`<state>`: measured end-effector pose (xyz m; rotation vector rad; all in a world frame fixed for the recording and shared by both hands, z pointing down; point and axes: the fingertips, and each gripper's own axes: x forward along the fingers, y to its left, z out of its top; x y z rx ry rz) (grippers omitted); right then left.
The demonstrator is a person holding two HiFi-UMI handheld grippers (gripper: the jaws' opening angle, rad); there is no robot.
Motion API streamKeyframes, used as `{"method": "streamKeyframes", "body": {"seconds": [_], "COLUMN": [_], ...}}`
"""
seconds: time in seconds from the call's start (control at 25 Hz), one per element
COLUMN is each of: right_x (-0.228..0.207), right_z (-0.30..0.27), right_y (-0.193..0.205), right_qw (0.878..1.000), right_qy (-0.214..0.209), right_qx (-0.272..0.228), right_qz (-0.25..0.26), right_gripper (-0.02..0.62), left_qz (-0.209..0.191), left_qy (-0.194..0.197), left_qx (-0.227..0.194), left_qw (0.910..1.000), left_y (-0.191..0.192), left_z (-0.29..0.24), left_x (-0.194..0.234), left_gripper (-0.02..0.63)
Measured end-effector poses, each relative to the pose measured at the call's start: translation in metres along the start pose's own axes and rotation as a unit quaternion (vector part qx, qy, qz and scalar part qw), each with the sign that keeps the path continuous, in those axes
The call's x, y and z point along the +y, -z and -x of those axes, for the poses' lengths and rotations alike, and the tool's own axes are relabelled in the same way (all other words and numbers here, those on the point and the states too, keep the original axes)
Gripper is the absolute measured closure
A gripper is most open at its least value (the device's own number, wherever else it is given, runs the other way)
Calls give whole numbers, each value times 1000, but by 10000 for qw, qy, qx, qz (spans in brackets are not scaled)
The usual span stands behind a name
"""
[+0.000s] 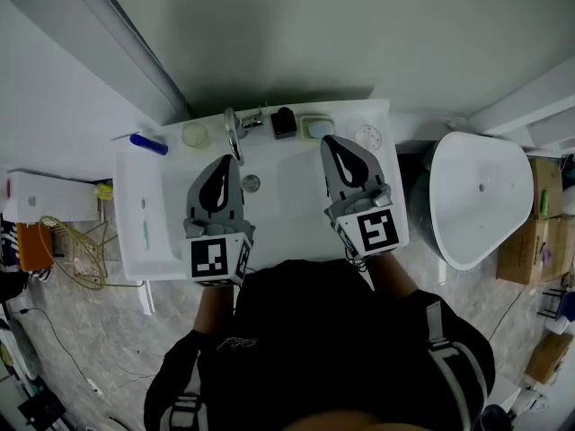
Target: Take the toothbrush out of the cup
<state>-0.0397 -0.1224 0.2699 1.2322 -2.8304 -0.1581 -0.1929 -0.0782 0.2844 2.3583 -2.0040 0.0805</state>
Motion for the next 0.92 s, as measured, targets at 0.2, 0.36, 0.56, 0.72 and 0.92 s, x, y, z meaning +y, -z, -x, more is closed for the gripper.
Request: {"method": "streamKeyframes", "body": {"seconds": [0.2, 0.36, 0.56, 0.72, 0.92], "right_x": [-7, -8, -6, -7, -5], "right_z": [4, 6, 8, 8, 8], "right_y": [2, 6, 7, 9, 7], "right_qw": [9999, 9998, 9999, 9997, 9998], "right_qy": [110, 154, 133, 163, 160], "right_qx": [55, 83, 106, 147, 137], "right_qz": [24, -18, -11, -43, 7], "right_gripper": [591, 591, 591, 591, 591], "left_qz": [-37, -95, -58, -73, -75], "left_qy": [-62, -95, -60, -70, -63], "left_qx": [24, 37, 79, 70, 84], "left_qw": [10000, 9999, 9999, 9999, 9999], "left_y": [1, 4, 8, 8, 8], "left_z": [2, 3, 3, 4, 5], "left_x": [3, 5, 3, 4, 7], "left_gripper": [604, 604, 604, 604, 604]}}
